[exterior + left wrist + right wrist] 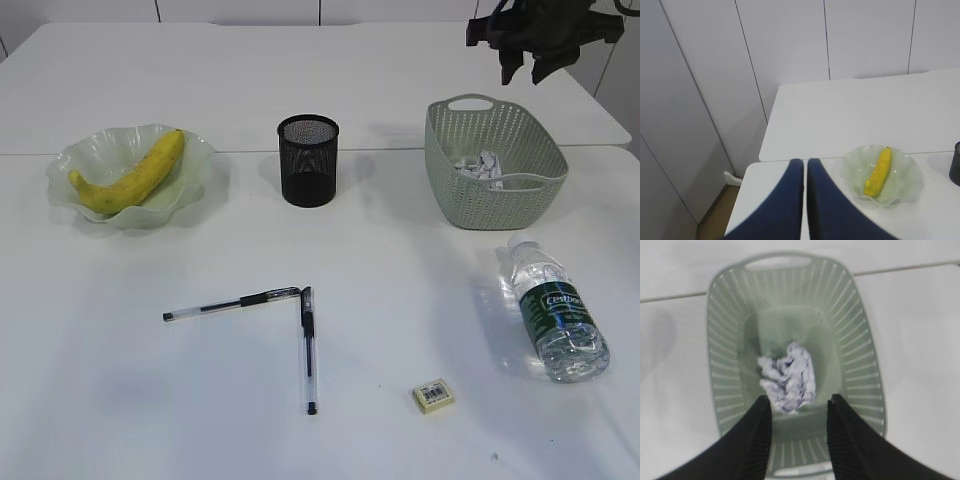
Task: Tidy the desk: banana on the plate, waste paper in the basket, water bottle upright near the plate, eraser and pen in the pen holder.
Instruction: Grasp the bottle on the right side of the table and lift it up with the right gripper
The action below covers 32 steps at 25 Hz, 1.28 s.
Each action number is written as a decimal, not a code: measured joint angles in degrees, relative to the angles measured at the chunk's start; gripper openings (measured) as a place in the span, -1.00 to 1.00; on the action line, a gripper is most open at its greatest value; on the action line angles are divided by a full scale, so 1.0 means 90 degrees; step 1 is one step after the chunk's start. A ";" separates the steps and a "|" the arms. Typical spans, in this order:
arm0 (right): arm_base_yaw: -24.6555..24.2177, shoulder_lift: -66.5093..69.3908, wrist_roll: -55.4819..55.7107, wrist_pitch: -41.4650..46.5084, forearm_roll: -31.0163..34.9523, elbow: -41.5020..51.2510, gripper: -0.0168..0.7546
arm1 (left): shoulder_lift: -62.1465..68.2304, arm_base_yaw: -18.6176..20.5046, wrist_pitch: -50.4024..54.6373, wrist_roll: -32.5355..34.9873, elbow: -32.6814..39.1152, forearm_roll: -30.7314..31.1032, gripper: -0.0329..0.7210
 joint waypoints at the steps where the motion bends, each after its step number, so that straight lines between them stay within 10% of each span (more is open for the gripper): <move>1: 0.0000 0.0000 -0.0023 0.0185 0.0150 -0.0071 -0.22 | 0.0000 0.0000 0.0000 0.0000 0.0000 0.0000 -0.96; 9: 0.0000 -0.0103 -0.0232 0.0715 0.1320 -0.0169 -0.22 | 0.0005 0.0000 0.0106 0.0000 0.0000 0.0117 -0.96; 32: 0.0000 -0.1772 -0.0949 0.0759 0.1343 0.0950 -0.22 | 0.0005 0.0000 0.0547 0.0000 0.0000 0.0295 -0.96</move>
